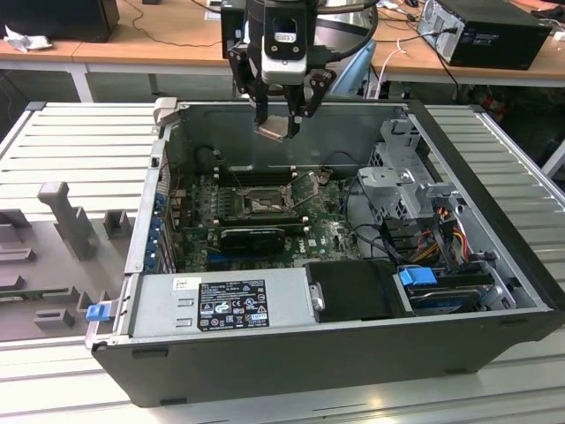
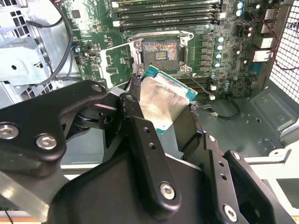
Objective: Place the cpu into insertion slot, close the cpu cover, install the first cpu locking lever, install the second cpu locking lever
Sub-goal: 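Place the cpu into insertion slot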
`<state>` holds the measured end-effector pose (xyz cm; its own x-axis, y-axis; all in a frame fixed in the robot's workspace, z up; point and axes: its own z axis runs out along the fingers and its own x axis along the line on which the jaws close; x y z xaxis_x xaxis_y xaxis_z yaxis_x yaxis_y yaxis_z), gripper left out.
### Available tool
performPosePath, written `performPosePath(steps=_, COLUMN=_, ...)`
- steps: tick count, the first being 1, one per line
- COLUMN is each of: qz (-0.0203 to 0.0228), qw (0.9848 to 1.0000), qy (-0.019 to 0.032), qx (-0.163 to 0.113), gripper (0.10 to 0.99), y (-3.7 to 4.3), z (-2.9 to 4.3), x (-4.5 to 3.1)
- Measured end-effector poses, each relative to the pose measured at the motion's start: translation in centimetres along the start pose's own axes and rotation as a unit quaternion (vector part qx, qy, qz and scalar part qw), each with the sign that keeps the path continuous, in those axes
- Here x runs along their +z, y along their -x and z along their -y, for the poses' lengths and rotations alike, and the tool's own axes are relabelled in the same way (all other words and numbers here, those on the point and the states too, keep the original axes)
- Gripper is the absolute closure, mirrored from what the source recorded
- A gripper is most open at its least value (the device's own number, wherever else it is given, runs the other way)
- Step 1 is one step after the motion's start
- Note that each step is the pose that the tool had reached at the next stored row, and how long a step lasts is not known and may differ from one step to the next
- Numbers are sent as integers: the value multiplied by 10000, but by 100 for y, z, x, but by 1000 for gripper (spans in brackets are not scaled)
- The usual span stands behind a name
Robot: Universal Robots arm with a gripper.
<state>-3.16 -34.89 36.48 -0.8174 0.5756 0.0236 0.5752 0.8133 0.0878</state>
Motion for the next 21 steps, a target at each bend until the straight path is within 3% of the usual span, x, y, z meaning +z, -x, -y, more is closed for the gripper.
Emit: performPosePath(steps=21, qz=29, qw=9995, qy=8, qx=330, gripper=557, y=0, z=0, x=0)
